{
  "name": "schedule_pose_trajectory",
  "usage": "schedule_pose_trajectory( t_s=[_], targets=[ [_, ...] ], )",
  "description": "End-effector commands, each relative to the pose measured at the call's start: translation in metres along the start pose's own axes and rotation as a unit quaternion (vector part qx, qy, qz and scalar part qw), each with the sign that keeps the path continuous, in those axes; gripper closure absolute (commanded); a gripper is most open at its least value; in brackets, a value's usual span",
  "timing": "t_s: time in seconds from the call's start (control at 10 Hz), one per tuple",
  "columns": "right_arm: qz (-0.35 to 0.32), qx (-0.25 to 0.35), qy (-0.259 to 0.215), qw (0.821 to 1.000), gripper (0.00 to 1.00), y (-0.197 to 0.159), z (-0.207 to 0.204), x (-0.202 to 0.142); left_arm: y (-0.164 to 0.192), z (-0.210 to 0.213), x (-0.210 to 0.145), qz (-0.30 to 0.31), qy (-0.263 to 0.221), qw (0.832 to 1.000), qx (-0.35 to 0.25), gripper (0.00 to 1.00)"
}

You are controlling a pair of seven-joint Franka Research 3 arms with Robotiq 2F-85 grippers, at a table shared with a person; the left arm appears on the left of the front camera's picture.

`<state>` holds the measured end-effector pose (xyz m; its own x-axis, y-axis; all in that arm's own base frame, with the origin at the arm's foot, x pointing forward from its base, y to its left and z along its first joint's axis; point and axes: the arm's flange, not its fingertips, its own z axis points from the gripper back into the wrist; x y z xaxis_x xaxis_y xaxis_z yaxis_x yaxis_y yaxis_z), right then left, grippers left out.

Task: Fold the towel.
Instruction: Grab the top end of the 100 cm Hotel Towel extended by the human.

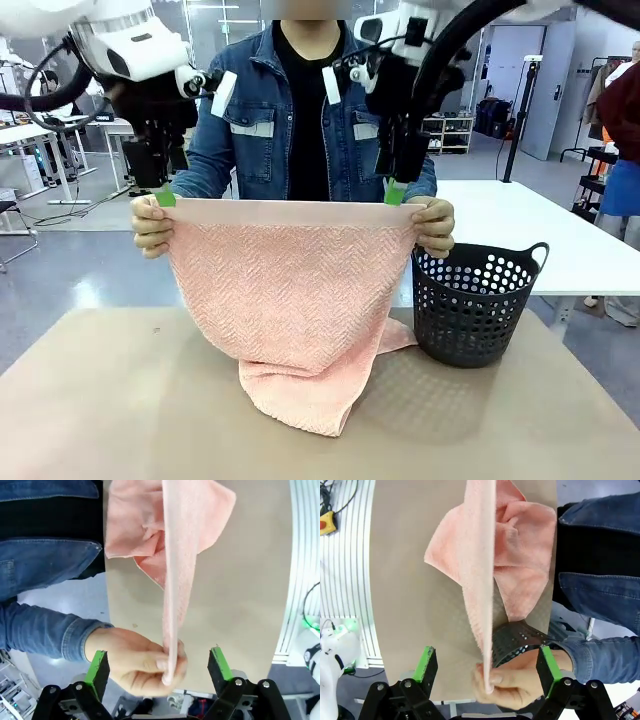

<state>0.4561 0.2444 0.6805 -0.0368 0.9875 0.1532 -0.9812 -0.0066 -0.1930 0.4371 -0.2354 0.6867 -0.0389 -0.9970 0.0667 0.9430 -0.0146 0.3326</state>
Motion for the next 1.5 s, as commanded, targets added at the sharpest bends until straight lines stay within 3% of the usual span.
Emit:
schedule_pose_trajectory(
  t_s=[0.0,0.6,0.7,0.8,0.9,1.0,1.1,1.2,1.4],
  targets=[
    [-0.027,-0.002,0.010,1.000,0.00,-0.005,-0.021,0.005,0.003,-0.016,0.000,-0.020,-0.021,1.000,-0.001,0.00],
    [-0.038,0.032,0.025,0.998,0.00,-0.010,-0.061,0.008,0.008,-0.050,0.000,0.005,-0.040,0.996,-0.074,0.00],
    [-0.038,0.030,0.023,0.999,0.00,-0.011,-0.062,0.008,0.007,-0.049,-0.002,0.007,-0.037,0.997,-0.074,0.37],
    [-0.040,0.026,0.025,0.999,0.58,-0.013,-0.061,0.006,0.009,-0.048,-0.003,0.008,-0.037,0.997,-0.071,0.60],
    [-0.039,0.029,0.026,0.998,0.59,-0.013,-0.062,0.005,0.009,-0.047,-0.004,0.015,-0.039,0.996,-0.075,0.60],
    [-0.040,0.031,0.023,0.998,1.00,-0.013,-0.061,0.005,0.010,-0.047,-0.005,0.021,-0.040,0.996,-0.081,1.00],
    [-0.040,0.031,0.022,0.998,0.61,-0.013,-0.060,0.005,0.010,-0.047,-0.005,0.020,-0.040,0.995,-0.084,0.74],
    [-0.042,0.030,0.022,0.998,1.00,-0.014,-0.060,0.004,0.011,-0.047,-0.004,0.018,-0.039,0.995,-0.085,1.00],
    [-0.047,0.030,0.020,0.998,1.00,-0.013,-0.059,0.004,0.011,-0.046,-0.004,0.020,-0.039,0.995,-0.086,1.00]
  ],
)
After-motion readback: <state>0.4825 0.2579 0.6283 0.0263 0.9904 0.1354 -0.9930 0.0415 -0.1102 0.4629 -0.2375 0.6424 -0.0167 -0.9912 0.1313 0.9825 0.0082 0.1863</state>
